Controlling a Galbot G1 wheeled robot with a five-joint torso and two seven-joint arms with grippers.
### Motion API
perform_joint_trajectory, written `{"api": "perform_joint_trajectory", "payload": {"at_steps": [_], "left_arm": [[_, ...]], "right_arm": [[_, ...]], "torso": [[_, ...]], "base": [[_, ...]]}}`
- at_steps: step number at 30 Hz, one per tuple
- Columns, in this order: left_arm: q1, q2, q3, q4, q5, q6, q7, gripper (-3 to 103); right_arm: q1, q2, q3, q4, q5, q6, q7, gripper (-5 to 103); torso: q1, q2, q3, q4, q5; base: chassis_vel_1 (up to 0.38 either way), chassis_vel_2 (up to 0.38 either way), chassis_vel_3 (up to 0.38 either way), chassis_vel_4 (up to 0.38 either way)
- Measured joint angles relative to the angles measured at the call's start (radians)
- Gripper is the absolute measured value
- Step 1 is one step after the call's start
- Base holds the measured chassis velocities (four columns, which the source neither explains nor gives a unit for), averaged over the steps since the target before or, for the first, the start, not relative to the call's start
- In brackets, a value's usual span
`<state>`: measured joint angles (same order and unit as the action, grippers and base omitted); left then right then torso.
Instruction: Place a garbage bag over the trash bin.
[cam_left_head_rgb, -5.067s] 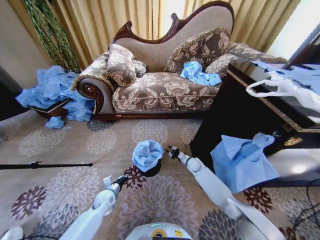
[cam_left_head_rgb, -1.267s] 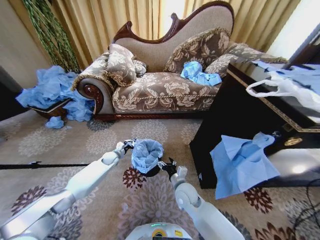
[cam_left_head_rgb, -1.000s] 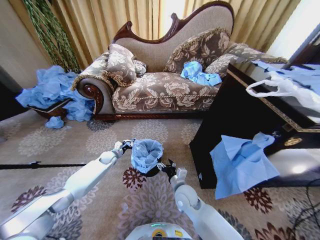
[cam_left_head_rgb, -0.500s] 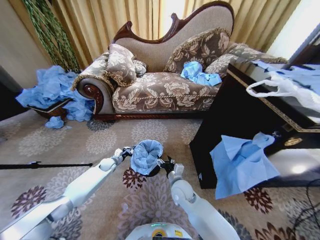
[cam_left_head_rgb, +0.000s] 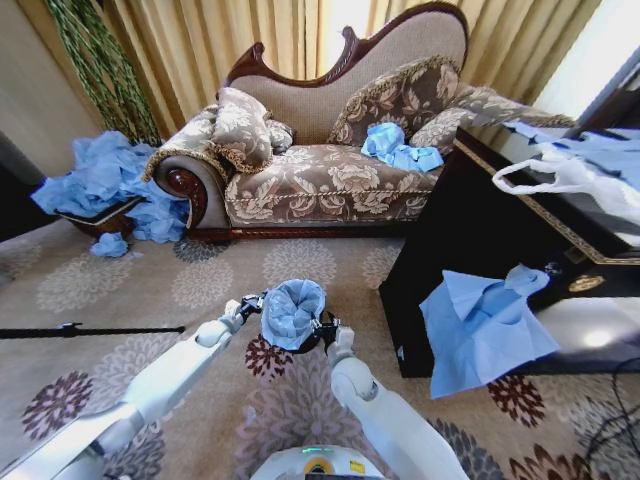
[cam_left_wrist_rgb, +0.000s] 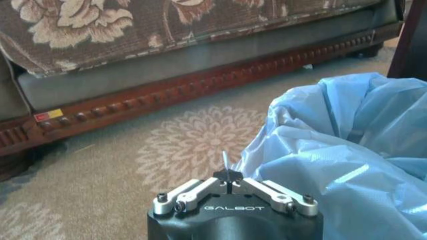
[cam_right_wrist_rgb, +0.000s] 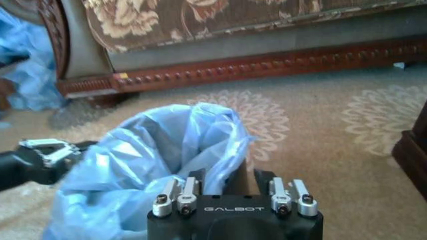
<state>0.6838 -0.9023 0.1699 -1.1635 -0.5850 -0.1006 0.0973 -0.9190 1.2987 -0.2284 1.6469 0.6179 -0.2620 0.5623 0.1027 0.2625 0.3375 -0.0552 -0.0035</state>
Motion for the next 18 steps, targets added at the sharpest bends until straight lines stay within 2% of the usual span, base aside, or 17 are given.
{"api": "perform_joint_trajectory", "payload": {"at_steps": [1, 3, 7, 8, 11, 18], "left_arm": [[0.004, -0.001, -0.004, -0.001, 0.000, -0.001, 0.000, 0], [0.006, -0.001, -0.006, -0.001, 0.001, -0.003, 0.001, 0], [0.013, -0.007, -0.014, 0.002, 0.003, -0.007, 0.003, 0], [0.013, -0.007, -0.014, 0.002, 0.003, -0.007, 0.003, 0], [0.017, -0.012, -0.018, 0.004, 0.006, -0.009, 0.003, 0], [0.019, -0.014, -0.022, 0.008, 0.008, -0.011, 0.004, 0]], "right_arm": [[0.005, -0.002, -0.001, -0.005, 0.004, -0.007, 0.000, 38], [0.007, -0.003, -0.002, -0.007, 0.006, -0.010, 0.000, 38], [0.007, 0.000, -0.007, -0.009, 0.020, -0.016, 0.000, 17], [0.007, 0.000, -0.007, -0.009, 0.020, -0.016, 0.000, 17], [0.008, 0.004, -0.007, -0.009, 0.025, -0.011, 0.002, 3], [0.017, 0.003, -0.006, -0.003, 0.039, -0.008, 0.005, 0]], "torso": [[0.000, 0.000, 0.000, 0.0000, 0.0000], [0.000, 0.000, 0.000, -0.0001, 0.0000], [0.000, 0.000, 0.000, -0.0001, 0.0000], [0.000, 0.000, 0.000, -0.0001, 0.0000], [0.000, 0.000, 0.000, -0.0006, -0.0002], [0.000, 0.000, 0.000, 0.0003, 0.0002]], "base": [[0.000, 0.000, 0.000, 0.000], [0.000, 0.000, 0.000, 0.000], [0.000, 0.000, 0.000, 0.000], [0.000, 0.000, 0.000, 0.000], [0.000, 0.000, 0.000, 0.000], [0.000, 0.000, 0.000, 0.000]]}}
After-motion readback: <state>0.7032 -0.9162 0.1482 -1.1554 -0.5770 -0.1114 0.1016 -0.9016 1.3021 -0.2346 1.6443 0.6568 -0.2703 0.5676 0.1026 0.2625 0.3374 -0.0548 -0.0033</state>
